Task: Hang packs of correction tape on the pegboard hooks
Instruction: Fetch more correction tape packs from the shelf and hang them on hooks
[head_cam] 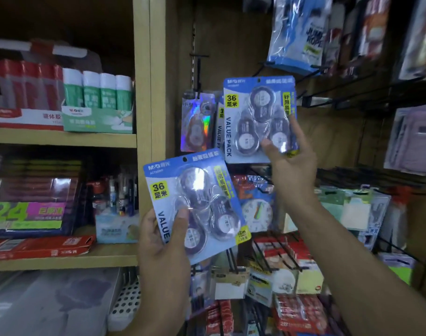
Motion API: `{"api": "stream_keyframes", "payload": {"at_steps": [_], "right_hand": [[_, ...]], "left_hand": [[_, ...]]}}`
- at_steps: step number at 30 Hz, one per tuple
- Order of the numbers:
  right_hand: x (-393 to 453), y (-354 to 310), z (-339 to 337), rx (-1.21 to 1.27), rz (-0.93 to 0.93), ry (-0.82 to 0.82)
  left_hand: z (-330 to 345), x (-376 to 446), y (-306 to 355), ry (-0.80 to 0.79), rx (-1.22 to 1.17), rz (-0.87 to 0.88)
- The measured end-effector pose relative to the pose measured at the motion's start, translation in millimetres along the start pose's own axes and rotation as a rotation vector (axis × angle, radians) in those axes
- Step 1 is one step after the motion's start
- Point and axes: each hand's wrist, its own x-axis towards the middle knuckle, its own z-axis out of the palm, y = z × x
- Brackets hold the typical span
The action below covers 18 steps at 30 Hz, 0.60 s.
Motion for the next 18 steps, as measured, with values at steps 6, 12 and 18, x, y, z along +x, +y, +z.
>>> {"api": "stream_keyframes", "payload": {"at_steps": [6,12,18], "right_hand": [[23.5,18.7,5.8,-0.077,-0.032,-0.089],[18.4,22.3,0.5,-0.067,-0.019,-0.125],[21.8,29.3,-0.3,-0.099,0.059,-0.128]], "left_hand": [[-1.0,-5.0,-0.1,-0.014,0.028,0.019],[4.2,-5.0,6.5,-0.071,0.006,0.055],[8.5,-3.0,15.8,-0.162,0.024,0.060]]}}
